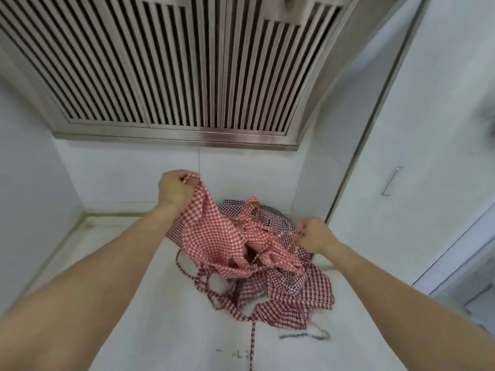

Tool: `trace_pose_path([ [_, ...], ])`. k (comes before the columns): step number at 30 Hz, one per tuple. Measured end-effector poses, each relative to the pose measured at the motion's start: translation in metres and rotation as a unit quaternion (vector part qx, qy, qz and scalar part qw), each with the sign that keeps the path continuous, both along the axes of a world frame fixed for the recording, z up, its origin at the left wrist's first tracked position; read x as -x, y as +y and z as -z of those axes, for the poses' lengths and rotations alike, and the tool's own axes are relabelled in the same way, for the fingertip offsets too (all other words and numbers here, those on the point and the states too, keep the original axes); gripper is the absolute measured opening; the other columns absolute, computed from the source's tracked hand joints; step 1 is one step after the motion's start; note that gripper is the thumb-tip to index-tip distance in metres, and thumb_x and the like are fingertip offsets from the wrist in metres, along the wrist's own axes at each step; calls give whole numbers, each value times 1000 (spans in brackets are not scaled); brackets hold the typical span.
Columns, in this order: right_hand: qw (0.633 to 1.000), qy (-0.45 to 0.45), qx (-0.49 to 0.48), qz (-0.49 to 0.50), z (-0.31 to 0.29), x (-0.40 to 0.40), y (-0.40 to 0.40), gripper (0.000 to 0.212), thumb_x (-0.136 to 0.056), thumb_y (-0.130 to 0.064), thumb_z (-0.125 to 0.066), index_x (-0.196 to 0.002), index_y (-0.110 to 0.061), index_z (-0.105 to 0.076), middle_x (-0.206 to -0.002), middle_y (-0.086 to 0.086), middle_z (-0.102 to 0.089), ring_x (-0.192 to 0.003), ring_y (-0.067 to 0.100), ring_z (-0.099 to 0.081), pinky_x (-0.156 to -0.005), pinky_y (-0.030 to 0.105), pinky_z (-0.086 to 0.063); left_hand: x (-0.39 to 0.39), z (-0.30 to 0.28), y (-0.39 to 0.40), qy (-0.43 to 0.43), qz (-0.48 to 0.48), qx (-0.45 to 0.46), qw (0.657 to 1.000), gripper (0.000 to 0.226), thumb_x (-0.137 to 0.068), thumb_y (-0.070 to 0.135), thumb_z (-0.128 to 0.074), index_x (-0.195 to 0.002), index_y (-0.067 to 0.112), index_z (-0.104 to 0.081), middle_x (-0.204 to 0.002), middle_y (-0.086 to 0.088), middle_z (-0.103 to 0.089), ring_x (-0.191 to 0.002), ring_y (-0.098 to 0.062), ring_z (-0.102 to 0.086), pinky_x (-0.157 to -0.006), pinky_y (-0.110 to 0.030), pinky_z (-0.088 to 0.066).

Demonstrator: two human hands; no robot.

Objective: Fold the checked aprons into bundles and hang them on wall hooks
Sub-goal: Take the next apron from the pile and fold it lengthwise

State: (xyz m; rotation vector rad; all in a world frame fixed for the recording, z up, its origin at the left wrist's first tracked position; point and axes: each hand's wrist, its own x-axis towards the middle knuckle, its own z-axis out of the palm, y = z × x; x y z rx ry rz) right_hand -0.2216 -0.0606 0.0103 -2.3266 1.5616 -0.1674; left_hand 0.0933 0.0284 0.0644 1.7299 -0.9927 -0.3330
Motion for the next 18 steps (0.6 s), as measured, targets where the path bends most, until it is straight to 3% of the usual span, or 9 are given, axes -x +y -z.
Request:
trace_pose_path([
  [1,1000,-9,10,5,-10,-7,-4,19,-87,-20,-67,-104,-11,-67,-114,16,-65,-111,32,-59,-91,30,-45,2,-21,0,5,35,17,999,16,-90,7,-68,-103,11,-77,-110,-6,-73,-106,-19,-65,-100,-26,-47],
  [3,999,-47,-3,-11,-33,-28,0,55,-83,-22,-74,-133,-11,-55,-136,14,-51,-124,30,-52,-104,31,-40,11,-63,4,-18,131,20,991,17,-89,9,-70,-102,18,-76,-109,4,-72,-100,-8,-65,-92,-19,-51],
  [5,991,-115,-24,-65,-53,-53,12,73,-81,-21,-78,-144,-17,-43,-145,13,-40,-131,28,-46,-109,33,-37,27,-96,9,-79,241,-37,967,19,-88,12,-73,-102,24,-75,-107,8,-70,-94,-2,-63,-83,-13,-51],
  [8,973,-140,-40,-180,-73,-90,29,98,-77,-20,-83,-154,-23,-24,-156,10,-25,-143,27,-29,-119,39,-27,45,-128,12,-202,337,-101,914,22,-81,22,-81,-100,30,-76,-107,6,-72,-99,-9,-66,-92,-28,-52],
  [10,967,-86,-62,-231,-79,-111,38,91,-80,-26,-80,-154,-22,-28,-158,7,-29,-143,24,-30,-120,44,-26,52,-141,16,-288,345,-162,878,33,-77,31,-84,-108,30,-73,-104,8,-70,-99,-9,-65,-86,-22,-50],
  [11,965,-53,-72,-245,-80,-120,42,77,-81,-27,-77,-149,-21,-39,-152,6,-40,-138,24,-39,-116,44,-34,55,-145,18,-323,338,-205,860,43,-74,36,-85,-114,30,-71,-104,11,-68,-100,-10,-64,-84,-21,-50],
  [14,965,-30,-72,-251,-80,-134,46,38,-78,-22,-77,-113,-12,-68,-111,2,-68,-105,22,-62,-87,32,-49,50,-149,33,-440,264,-345,786,69,-66,45,-87,-127,21,-65,-111,12,-62,-110,-18,-61,-97,-34,-51],
  [16,965,-63,-79,-242,-84,-132,42,30,-77,-22,-78,-104,-13,-69,-104,0,-69,-99,21,-64,-81,30,-49,36,-146,43,-526,208,-403,720,63,-75,48,-80,-123,9,-65,-114,0,-65,-108,-21,-62,-93,-30,-52],
  [18,961,-111,-115,-224,-99,-124,36,27,-81,-29,-79,-100,-14,-68,-105,0,-71,-98,20,-66,-85,28,-51,18,-142,50,-542,171,-423,706,49,-85,45,-72,-111,4,-67,-98,-3,-65,-91,-20,-64,-81,-26,-54],
])
